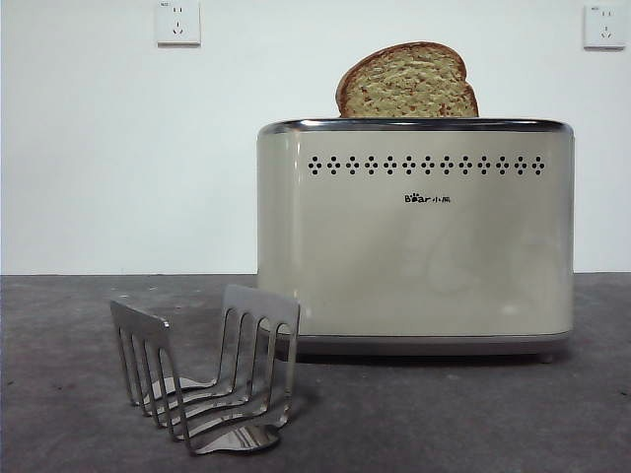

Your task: Pick up a slice of bread from the rack,put the bread on the toaster,press the button

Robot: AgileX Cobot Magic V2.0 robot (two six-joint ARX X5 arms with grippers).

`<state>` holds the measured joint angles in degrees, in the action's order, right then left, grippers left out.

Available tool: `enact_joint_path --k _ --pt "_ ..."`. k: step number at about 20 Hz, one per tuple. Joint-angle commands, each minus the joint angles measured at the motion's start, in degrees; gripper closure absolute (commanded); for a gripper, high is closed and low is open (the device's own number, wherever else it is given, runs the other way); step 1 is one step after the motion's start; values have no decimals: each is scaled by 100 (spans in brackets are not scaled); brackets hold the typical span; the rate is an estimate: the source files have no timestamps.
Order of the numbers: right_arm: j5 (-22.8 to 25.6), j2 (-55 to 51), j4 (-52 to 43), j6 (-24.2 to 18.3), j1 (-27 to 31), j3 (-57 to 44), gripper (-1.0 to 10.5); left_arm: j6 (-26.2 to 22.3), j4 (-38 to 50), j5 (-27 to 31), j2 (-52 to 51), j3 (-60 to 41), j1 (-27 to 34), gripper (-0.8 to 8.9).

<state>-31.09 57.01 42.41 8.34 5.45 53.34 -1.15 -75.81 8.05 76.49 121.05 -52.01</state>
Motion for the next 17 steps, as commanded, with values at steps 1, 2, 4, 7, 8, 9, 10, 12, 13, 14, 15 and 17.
enact_joint_path --k 1,2,4,7,8,9,10,12,13,14,15,17 --pt "-369 863 -42 -136 111 638 952 155 13 -273 -299 -140 9 822" --pt "-546 1207 -42 -133 149 876 952 164 13 -267 -428 -262 9 822" --pt "-962 1937 -37 -129 221 1346 952 310 13 -249 -800 -817 9 822" --pt "-1720 2841 -17 -129 365 1825 952 662 15 -243 -1388 -1862 9 822" --pt "-1856 3038 -11 -129 365 1926 952 780 15 -225 -1506 -2096 9 822" --pt "-1882 3265 -17 -131 365 2031 952 894 15 -177 -1641 -2343 9 822" --pt "-1882 3434 -11 -131 365 2109 952 966 15 -92 -1722 -2520 9 822" --pt "-1895 3757 0 -160 363 2232 952 1163 15 -9 -1871 -2861 9 822" --pt "-1906 3860 4 -190 363 2262 952 1276 15 -11 -1928 -2992 9 822" --pt "-1906 3932 9 -238 363 2269 952 1355 15 -9 -1969 -3102 9 822" --pt "-1893 3982 13 -273 363 2269 952 1416 15 2 -2002 -3193 9 822" --pt "-1884 4074 11 -291 367 2269 952 1469 15 120 -2037 -3368 9 822"
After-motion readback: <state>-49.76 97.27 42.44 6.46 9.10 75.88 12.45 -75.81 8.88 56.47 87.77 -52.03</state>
